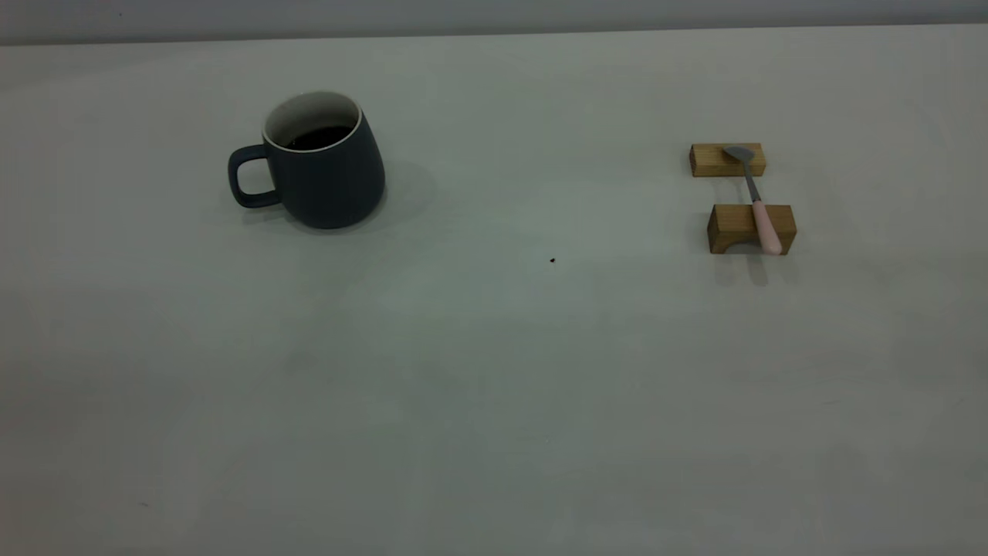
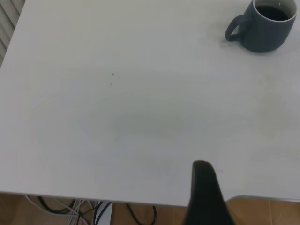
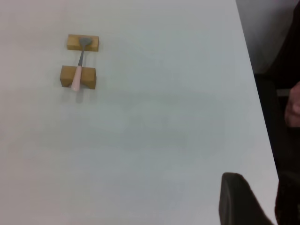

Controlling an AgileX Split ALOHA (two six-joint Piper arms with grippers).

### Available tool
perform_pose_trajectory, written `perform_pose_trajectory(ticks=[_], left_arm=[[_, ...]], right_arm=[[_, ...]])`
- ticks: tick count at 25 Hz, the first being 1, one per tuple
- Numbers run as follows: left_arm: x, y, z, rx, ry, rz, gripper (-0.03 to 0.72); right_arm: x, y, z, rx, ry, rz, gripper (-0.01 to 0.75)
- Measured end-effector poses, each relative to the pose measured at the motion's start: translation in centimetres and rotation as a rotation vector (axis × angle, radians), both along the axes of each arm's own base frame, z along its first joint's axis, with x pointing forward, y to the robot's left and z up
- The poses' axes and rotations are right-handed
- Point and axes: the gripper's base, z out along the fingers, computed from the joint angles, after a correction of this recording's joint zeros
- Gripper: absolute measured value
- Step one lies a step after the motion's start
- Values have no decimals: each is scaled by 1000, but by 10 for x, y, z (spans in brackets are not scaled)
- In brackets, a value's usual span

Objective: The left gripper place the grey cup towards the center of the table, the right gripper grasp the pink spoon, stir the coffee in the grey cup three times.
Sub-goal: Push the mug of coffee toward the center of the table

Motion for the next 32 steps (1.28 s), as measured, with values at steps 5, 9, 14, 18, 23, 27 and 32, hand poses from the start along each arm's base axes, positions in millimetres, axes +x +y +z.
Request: perform_pose_trajectory(ticks=[5,9,14,18,23,27,32], left_arm=[[0,0,0,0,0,0,567],[0,0,0,0,0,0,567],[0,0,0,0,0,0,567],[0,0,0,0,0,0,567],[0,0,0,0,0,0,567],[0,0,0,-2,-1,0,567],[2,0,8,-2,33,2,567]], right_arm=[[0,0,0,0,0,0,238],[0,0,0,0,0,0,238],[0,0,0,0,0,0,238],[0,0,0,0,0,0,238],[0,0,0,0,0,0,238],[0,0,0,0,0,0,238],[0,0,0,0,1,0,238]])
